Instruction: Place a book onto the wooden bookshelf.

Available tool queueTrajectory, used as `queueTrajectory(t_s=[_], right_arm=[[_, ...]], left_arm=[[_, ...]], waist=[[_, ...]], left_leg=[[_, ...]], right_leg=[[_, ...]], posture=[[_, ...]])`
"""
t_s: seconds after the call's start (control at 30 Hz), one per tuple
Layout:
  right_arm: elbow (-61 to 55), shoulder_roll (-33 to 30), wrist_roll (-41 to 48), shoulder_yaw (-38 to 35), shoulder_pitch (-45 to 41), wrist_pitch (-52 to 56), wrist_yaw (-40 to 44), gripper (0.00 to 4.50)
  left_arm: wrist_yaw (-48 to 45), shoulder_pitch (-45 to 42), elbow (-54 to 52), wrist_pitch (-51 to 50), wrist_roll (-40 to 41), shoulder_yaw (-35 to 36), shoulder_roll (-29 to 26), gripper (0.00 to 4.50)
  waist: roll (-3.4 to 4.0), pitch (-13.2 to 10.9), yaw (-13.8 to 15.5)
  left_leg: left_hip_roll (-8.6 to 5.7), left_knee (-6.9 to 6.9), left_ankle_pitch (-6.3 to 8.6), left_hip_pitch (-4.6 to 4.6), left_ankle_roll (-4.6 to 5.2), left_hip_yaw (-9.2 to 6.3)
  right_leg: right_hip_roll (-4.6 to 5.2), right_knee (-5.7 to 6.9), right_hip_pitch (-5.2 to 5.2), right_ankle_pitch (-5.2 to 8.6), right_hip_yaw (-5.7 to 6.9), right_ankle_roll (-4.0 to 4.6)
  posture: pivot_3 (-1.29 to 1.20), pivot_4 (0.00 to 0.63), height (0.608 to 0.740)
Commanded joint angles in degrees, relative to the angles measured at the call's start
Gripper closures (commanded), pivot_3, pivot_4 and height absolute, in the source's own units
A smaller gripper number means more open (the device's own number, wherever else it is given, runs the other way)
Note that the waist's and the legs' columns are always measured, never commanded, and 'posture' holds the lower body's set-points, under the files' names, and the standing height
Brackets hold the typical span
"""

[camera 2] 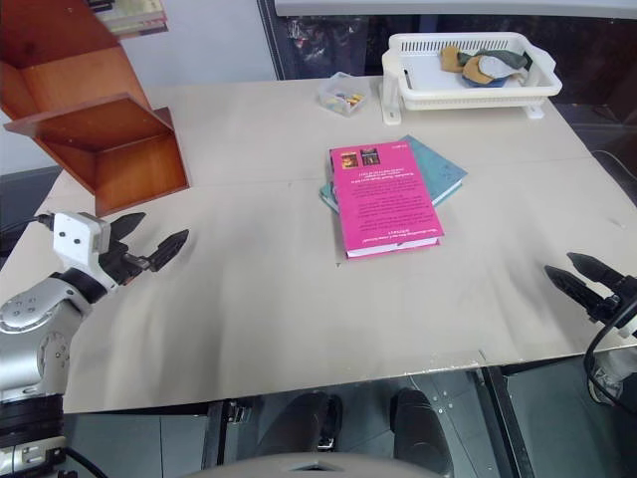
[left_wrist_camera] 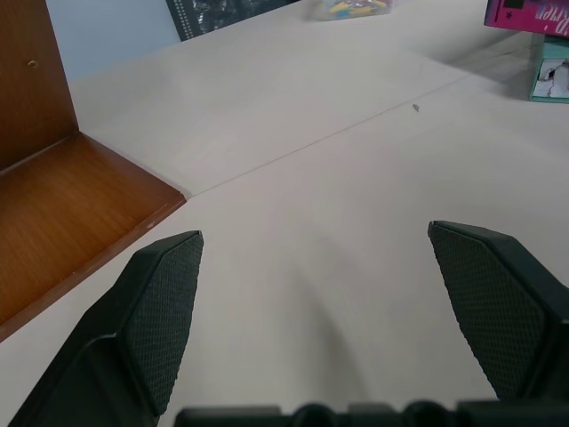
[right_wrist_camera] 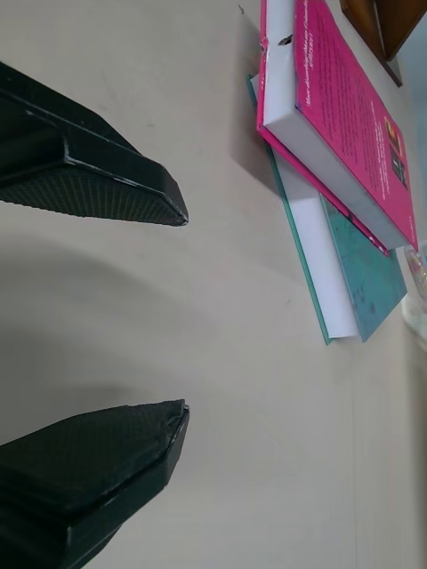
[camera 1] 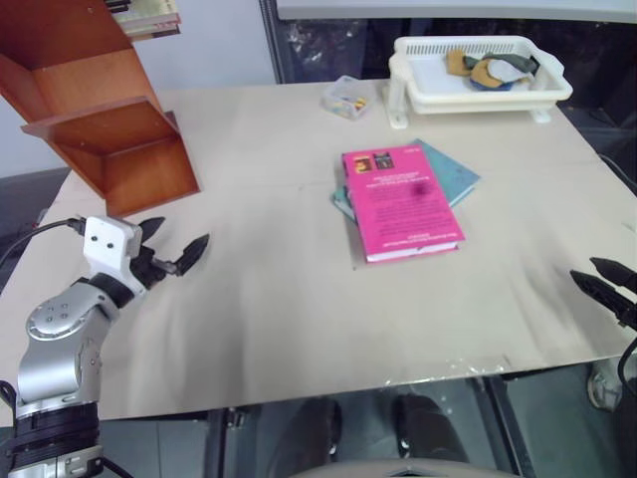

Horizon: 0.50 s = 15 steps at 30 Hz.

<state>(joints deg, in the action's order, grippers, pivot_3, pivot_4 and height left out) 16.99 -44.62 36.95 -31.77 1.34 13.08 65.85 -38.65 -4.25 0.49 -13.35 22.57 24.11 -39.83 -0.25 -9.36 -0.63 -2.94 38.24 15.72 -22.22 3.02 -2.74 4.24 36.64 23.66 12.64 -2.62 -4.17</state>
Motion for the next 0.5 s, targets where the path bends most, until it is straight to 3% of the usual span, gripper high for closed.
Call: queueTrajectory(t_s=[0.03,0.5], right_arm=[[-1.69,-0.33,1.06,-1.93,0.15,-0.20,0.35,1.32],[-1.66,-0.09,1.03,-2.13,-0.72,-0.82,-0.09,1.32]], left_arm=[[-0.06,0.20,-2.83,-0.02,0.62,0.67,-0.36,0.03],[-0.08,1.48,-3.20,-0.59,0.46,1.60,-0.96,0.03]], waist=[[0.00,0.00,-0.01],[0.00,0.00,0.01]], left_leg=[[0.00,0.00,0.00,0.00,0.00,0.00],[0.00,0.00,0.00,-0.02,0.00,-0.02]], right_leg=[[0.00,0.00,0.00,0.00,0.00,0.00],[0.01,-0.02,0.00,0.00,0.00,0.00]], posture=[[0.00,0.150,0.740],[0.00,0.150,0.740]])
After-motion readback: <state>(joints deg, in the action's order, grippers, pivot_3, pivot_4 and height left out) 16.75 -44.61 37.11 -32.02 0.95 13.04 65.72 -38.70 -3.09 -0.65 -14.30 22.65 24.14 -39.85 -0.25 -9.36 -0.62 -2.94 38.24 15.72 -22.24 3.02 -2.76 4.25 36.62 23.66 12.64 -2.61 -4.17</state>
